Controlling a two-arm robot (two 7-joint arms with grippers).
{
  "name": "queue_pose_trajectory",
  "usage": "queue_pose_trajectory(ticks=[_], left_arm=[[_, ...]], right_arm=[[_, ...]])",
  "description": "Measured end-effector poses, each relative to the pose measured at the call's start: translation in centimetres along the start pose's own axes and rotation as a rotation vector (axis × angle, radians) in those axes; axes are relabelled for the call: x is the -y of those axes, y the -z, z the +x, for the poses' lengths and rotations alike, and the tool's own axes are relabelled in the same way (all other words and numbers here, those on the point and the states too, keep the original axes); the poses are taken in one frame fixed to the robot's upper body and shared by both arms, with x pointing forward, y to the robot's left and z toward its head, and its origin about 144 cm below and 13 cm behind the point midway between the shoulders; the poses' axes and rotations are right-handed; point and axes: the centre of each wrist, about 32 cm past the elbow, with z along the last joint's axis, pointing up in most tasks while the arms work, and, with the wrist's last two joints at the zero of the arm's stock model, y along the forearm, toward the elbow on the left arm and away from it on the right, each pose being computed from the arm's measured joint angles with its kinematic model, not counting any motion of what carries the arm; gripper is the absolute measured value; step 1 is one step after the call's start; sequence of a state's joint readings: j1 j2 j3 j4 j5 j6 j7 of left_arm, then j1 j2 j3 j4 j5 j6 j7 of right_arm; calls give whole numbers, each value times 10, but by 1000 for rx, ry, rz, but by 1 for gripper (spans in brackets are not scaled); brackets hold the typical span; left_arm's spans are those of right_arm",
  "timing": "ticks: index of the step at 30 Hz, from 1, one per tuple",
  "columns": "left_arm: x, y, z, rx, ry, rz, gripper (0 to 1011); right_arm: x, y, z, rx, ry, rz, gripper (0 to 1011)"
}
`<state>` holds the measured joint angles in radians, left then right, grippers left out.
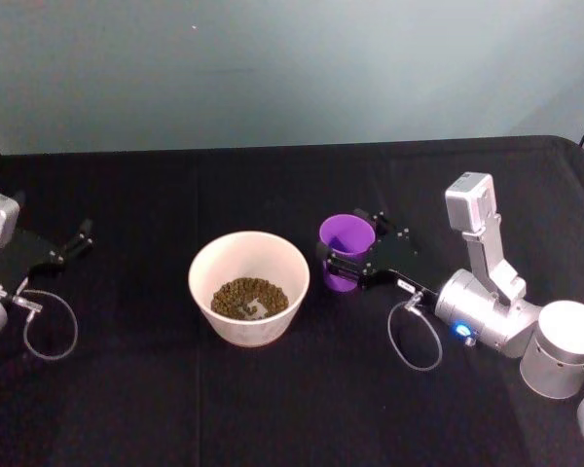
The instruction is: Pick up the cup and pour the mung beans from the cup into the bowl.
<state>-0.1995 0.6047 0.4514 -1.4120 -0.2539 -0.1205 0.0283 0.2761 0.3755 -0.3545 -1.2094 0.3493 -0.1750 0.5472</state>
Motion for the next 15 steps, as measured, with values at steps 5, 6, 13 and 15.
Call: queue_pose_trajectory(ticks=[5,6,13,15], left_arm=[[0,0,0,0,0,0,1000],[0,0,0,0,0,0,1000],[0,0,0,0,0,0,1000],[0,0,0,0,0,0,1000]], right_arm=[[0,0,0,1,0,0,1003],[0,0,0,1,1,1,1004],[6,-12,-2,16,2,40,1004],[8,-17,-2,9,7,52,1004]])
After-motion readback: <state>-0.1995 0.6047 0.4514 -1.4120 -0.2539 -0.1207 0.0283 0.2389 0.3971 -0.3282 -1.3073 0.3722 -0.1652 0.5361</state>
